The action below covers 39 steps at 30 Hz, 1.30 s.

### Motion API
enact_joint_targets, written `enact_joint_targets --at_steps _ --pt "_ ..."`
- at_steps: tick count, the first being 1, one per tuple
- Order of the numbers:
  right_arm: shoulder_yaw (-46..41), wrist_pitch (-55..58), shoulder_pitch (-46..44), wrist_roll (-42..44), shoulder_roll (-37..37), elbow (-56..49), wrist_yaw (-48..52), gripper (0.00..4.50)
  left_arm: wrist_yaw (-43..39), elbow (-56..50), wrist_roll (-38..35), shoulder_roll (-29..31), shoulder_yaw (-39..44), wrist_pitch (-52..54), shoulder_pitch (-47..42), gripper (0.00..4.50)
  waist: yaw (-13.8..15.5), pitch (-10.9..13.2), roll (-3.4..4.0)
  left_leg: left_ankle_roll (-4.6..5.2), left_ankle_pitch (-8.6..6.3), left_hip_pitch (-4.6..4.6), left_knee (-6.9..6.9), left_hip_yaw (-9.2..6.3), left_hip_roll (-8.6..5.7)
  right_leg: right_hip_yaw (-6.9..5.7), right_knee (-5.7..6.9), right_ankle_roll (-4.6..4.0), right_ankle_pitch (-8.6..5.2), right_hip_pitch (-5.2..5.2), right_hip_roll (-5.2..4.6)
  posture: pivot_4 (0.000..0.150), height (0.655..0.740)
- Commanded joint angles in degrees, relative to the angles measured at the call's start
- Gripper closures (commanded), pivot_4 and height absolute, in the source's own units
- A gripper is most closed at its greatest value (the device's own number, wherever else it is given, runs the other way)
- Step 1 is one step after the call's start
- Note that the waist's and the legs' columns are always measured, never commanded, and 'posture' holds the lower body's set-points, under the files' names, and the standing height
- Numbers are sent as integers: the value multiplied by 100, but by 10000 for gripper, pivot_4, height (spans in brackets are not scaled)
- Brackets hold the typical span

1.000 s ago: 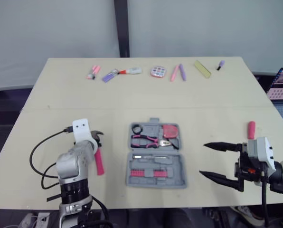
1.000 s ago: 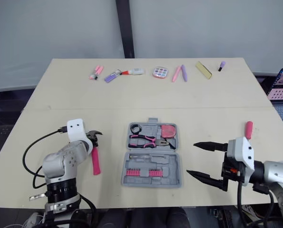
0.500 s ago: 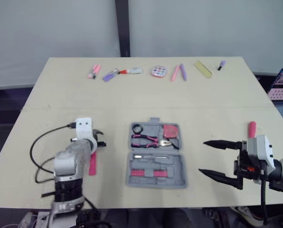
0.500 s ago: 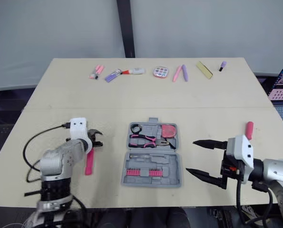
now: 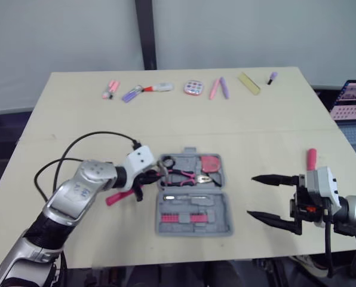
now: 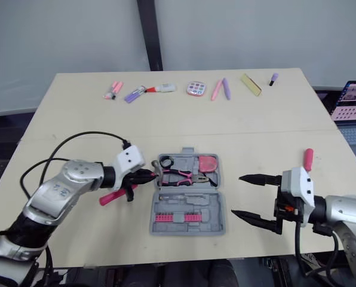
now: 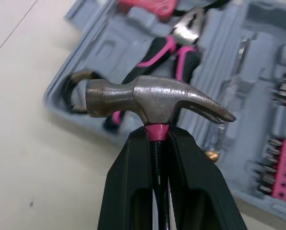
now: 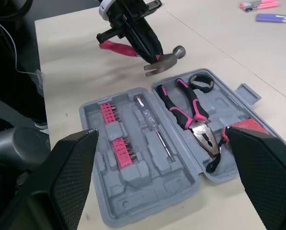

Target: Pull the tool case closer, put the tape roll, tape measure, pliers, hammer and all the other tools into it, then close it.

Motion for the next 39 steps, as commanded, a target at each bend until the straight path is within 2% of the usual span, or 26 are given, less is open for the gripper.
enact_joint_targets --at_steps 1,8,14,18,24,31,39 --pt "-236 -64 138 122 -94 -62 164 0 -222 -344 218 -44 -358 -76 -370 44658 15 0 0 0 0 0 0 0 0 1 1 0 0 0 0 1500 7400" --pt "-385 -134 413 114 -89 -40 278 0 -490 -248 484 -318 -924 -88 -791 44658 3 1 -2 3 1 -1 0 2 0 2 15 1 0 -2 0 1500 7400" --pt "-370 -156 439 110 -99 12 316 0 -520 170 621 -1076 -1278 187 -1446 44658 40 4 -5 7 4 -4 11 2 -1 3 13 3 1 -2 0 1500 7400" --pt "-401 -143 481 121 -131 19 356 0 -616 159 1007 -1151 -1831 79 -1593 44658 5 2 -2 8 5 -7 5 2 -1 3 18 6 4 -3 0 1500 7400" --pt "-387 -124 488 142 -199 47 366 0 -538 45 851 -1747 -1929 929 -1711 44658 24 4 -3 10 6 -10 14 3 -1 5 21 8 7 -5 0 1500 7400" --pt "-351 -104 453 141 -238 66 348 0 -321 254 1000 -2205 -2290 1430 -1912 44658 38 4 -3 11 7 -10 14 3 -1 5 21 8 8 -4 0 1500 7400" --pt "-464 -95 618 158 -244 -7 310 0 -60 403 1038 -2449 -2765 2004 -2049 44658 30 4 -3 12 7 -10 15 3 -2 7 21 9 9 -5 0 1500 7400"
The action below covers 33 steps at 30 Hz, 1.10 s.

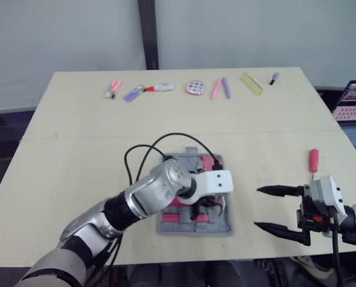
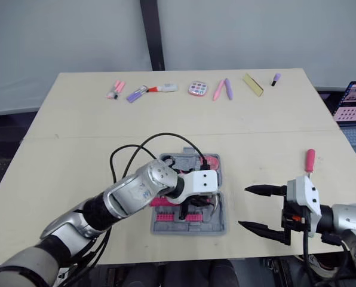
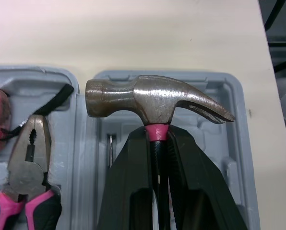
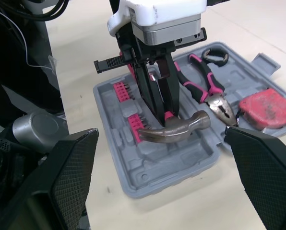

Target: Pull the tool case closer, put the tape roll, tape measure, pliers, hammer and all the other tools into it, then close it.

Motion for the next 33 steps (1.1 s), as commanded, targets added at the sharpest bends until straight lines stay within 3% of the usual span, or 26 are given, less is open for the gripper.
enact_joint_targets --at_steps 1,14,33 --pt "-257 -4 29 132 -50 -164 28 0 139 -17 77 -124 -212 178 -165 44658 0 0 0 0 0 0 0 0 0 0 0 0 0 0 0 1500 7400" --pt "-337 44 127 151 -6 -310 -60 0 313 413 -23 -471 -370 172 -236 44658 1 0 1 0 0 0 2 0 0 0 0 0 0 0 0 1500 7400" --pt "-481 69 308 185 38 -452 -140 0 250 837 70 -514 -523 -277 -312 44658 4 -1 1 0 0 0 4 0 -1 0 4 0 0 0 0 1500 7400"
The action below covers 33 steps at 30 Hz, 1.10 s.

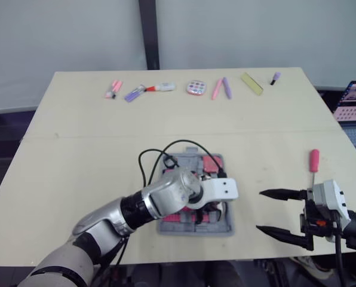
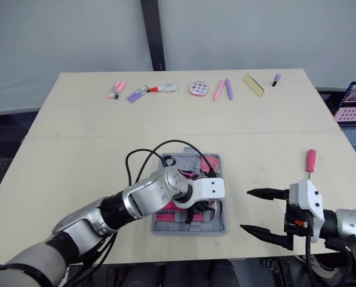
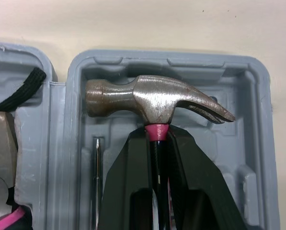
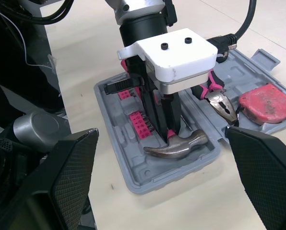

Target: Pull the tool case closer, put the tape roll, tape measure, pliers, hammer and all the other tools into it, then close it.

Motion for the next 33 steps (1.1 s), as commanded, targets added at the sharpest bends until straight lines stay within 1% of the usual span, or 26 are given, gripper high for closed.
enact_joint_targets --at_steps 1,15,17,18,19,20,22,24,26,27,29,30,33 --pt "-214 -30 47 122 39 -196 -45 0 -21 -50 66 -106 -20 -136 -98 44658 0 0 0 0 0 0 0 0 0 0 1 0 0 0 0 1500 7400" --pt "-310 -26 142 140 52 -253 -81 0 -86 112 51 -170 -82 -254 -78 44658 3 -1 2 0 0 0 2 0 0 0 2 0 0 0 0 1500 7400" --pt "-300 -27 129 139 56 -245 -84 0 -179 76 -45 -164 -33 -178 -80 35115 1 -1 2 0 0 0 2 0 0 0 3 0 0 0 0 1500 7400" --pt "-295 -30 124 138 57 -242 -83 0 -209 52 -71 -158 -15 -147 -84 31684 0 -2 3 0 0 0 2 0 0 0 3 0 0 0 0 1500 7400" --pt "-285 -31 115 136 58 -235 -82 0 -198 25 -93 -169 35 -58 -85 26750 0 -1 3 0 0 0 2 0 0 0 3 0 0 0 0 1500 7400" --pt "-278 -32 108 135 59 -231 -81 0 -186 8 -102 -178 69 5 -86 23898 1 -1 3 0 0 0 2 0 0 0 3 0 0 0 0 1500 7400" --pt "-254 -38 86 128 66 -216 -79 0 -160 -51 -147 -185 187 185 -102 13405 2 -1 2 0 0 0 3 0 0 0 4 0 0 0 0 1500 7400" --pt "-226 -48 55 115 71 -193 -71 0 -174 -181 -292 -180 411 415 -100 4720 -4 -1 3 0 0 0 6 0 0 1 8 0 0 0 0 1500 7400" --pt "-202 -55 26 105 76 -171 -65 0 -172 -305 -450 -206 629 620 -86 4720 -10 -2 3 0 0 1 6 0 0 1 9 0 0 0 0 1500 7400" --pt "-190 -57 13 101 80 -165 -65 0 -156 -356 -507 -234 726 720 -84 6173 -10 -2 4 0 0 0 5 0 0 1 9 0 0 0 0 1500 7400" --pt "-153 -62 -21 88 93 -153 -71 0 -104 -465 -635 -336 981 889 -62 14073 -3 -2 3 0 0 1 5 0 0 1 8 0 0 0 0 1500 7400" --pt "-133 -64 -40 80 102 -148 -75 0 -60 -518 -712 -413 1152 952 -35 19713 3 -2 3 0 0 0 5 0 0 1 7 0 0 0 0 1500 7400" --pt "-97 -57 -84 66 128 -146 -87 0 65 -598 -919 -628 1642 1021 22 33416 7 -2 3 1 0 -2 7 -1 -1 1 7 0 0 0 0 1500 7400"
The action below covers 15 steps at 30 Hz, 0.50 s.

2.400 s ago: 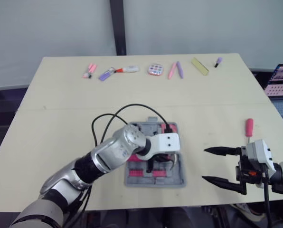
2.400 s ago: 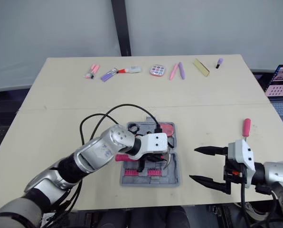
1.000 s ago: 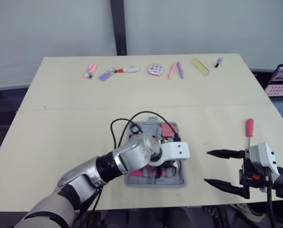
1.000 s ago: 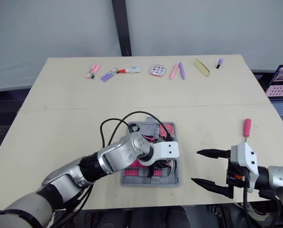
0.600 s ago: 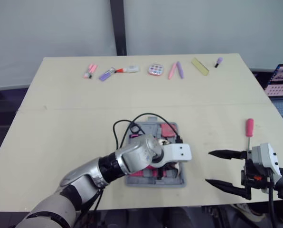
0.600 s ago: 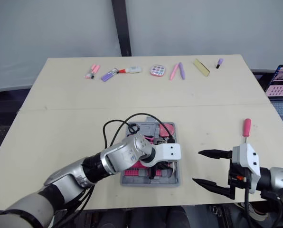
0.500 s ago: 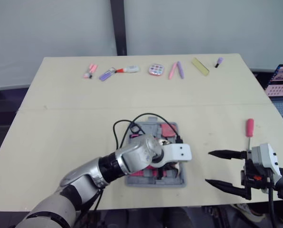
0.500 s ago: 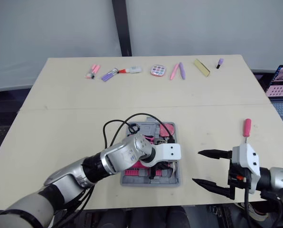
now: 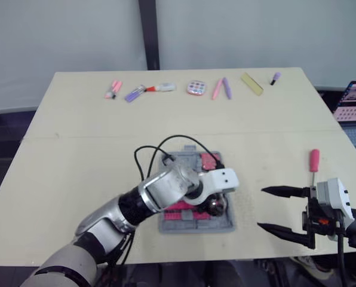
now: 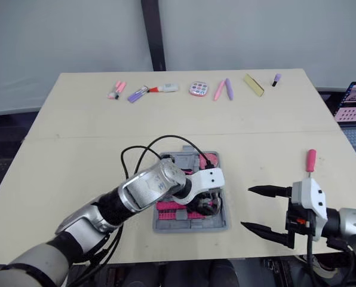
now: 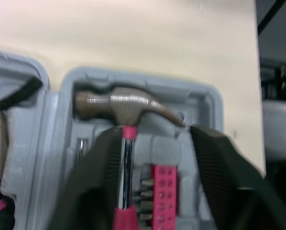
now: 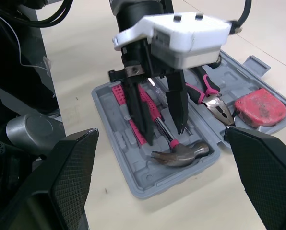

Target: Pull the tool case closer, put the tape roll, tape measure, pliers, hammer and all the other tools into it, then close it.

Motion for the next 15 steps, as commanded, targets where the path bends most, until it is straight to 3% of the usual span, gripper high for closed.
enact_joint_targets --at_steps 1,3,9,15 --pt "15 -52 -36 59 61 -60 -51 0 131 -278 -329 -302 705 -34 42 37471 -8 0 0 0 0 0 0 0 0 0 0 0 0 0 0 1500 7400" --pt "25 -37 -60 55 74 -67 -59 0 146 -221 -359 -258 958 -513 94 44689 -19 0 0 0 0 1 -1 0 0 0 1 0 0 0 0 1500 7400" --pt "6 -16 -53 60 86 -91 -74 0 -110 36 -543 -118 1890 -2806 515 44689 -28 -2 4 0 0 2 -2 0 0 0 0 0 0 -1 0 1500 7400" --pt "5 -17 -91 59 70 -68 -76 0 -1098 126 -884 642 2465 -4368 1172 44689 -33 -5 8 0 0 3 -3 0 0 -1 -1 0 0 0 0 1500 7400"
